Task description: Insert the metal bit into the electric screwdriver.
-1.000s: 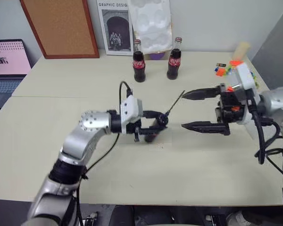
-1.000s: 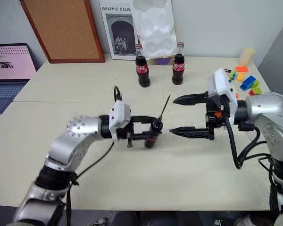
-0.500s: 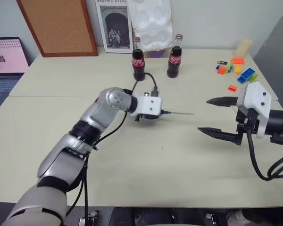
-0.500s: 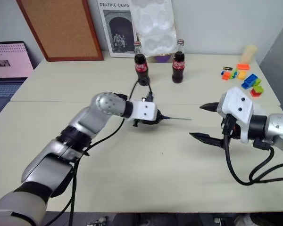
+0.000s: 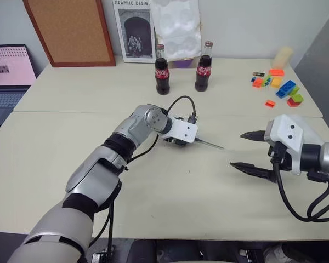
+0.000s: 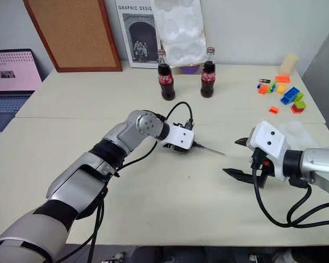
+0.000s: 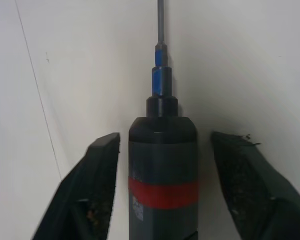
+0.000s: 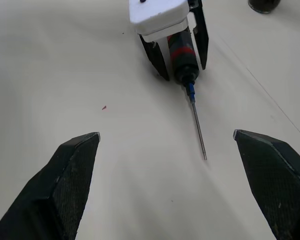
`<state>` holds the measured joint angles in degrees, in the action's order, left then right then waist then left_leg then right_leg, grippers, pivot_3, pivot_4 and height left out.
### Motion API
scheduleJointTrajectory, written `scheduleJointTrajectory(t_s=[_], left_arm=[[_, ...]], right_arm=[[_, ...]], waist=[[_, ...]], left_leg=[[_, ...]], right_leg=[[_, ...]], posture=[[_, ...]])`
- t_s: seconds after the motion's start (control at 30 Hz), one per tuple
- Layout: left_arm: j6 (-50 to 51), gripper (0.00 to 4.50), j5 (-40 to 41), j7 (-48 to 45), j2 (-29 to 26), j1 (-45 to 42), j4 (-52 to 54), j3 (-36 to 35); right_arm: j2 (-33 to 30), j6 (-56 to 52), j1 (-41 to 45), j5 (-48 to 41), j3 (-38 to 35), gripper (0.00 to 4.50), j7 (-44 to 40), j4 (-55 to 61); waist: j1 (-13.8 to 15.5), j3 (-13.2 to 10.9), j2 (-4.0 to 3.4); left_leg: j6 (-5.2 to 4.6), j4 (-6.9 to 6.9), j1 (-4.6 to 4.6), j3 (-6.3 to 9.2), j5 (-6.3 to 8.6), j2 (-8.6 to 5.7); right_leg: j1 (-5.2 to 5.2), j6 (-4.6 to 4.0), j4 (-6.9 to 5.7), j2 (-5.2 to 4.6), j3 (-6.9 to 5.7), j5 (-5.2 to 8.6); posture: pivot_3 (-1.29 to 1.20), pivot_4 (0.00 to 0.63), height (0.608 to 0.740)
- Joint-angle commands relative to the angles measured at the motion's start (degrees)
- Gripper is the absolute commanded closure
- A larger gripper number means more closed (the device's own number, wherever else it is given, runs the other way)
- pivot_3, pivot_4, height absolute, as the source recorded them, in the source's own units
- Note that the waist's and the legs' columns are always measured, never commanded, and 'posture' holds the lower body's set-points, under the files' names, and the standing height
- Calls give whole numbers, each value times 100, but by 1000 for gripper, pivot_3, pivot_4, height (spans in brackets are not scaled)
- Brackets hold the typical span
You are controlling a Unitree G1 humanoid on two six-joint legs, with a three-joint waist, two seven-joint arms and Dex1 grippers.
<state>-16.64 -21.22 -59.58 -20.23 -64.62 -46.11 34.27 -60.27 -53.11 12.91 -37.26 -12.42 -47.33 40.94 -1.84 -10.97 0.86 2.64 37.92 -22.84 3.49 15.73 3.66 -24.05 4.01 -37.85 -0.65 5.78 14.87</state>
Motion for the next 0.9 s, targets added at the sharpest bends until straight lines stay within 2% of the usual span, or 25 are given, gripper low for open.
scheduleJointTrajectory(t_s=[0.03, 0.13, 0.3, 0.4, 0.53, 0.7, 0.8, 0.9], left_arm=[[46, 595, 62, -432, 16, 118, 38, -32], [397, 67, 435, -727, 9, 198, 429, -369], [1577, 67, 1430, -941, -285, 302, 1247, -1443], [2297, 67, 1928, -1183, -754, 608, 1924, -1960], [3288, 67, 3025, -1685, -1436, 1464, 3176, -2790], [4053, 67, 3402, -1500, -2416, 2827, 4480, -3571], [4413, 67, 3695, -1454, -2768, 3522, 4965, -3901], [4500, 67, 3773, -1382, -2907, 3841, 5161, -3912]], right_arm=[[-61, 73, 104, -45, -38, 0, 0, 68], [-90, 111, 102, -25, -52, 0, -35, 27], [-88, 165, 89, -19, -136, 0, -41, -16], [6, 194, 0, -65, -303, 0, 11, -31], [84, 337, -236, -121, -653, 0, -70, -71], [127, 604, -607, -182, -1209, 0, -372, -251], [86, 823, -840, -118, -1404, 0, -595, -436], [31, 1027, -1009, -38, -1499, 0, -806, -630]], waist=[[5, 0, 0], [6, 0, 0], [-2, -3, 2], [-23, -3, 1], [-52, 1, -5], [0, 0, -2], [19, 0, -1], [39, 0, -1]], left_leg=[[0, -1, 0, 0, 0, 0], [0, -1, -1, 0, 0, 0], [0, 1, -4, 2, 0, 0], [0, 2, -2, 2, -1, 2], [0, -3, 6, 2, -1, 5], [1, 2, 2, 9, -1, 5], [1, 2, 4, 8, -1, 5], [4, 6, 5, 7, -2, 4]], right_leg=[[0, 0, 0, 0, 0, 0], [0, 0, 1, 0, 0, 0], [-4, 0, -8, 0, -2, 0], [-8, 0, -16, 2, -2, 0], [-5, 0, -21, 2, -1, 1], [-4, -1, -22, -1, -12, 0], [0, -1, -22, -3, -13, 0], [5, 0, -21, -8, -20, 0]], posture=[[0, 150, 740], [0, 150, 740], [0, 150, 740], [0, 150, 740], [0, 150, 740], [0, 150, 740], [0, 150, 740], [0, 150, 740]])
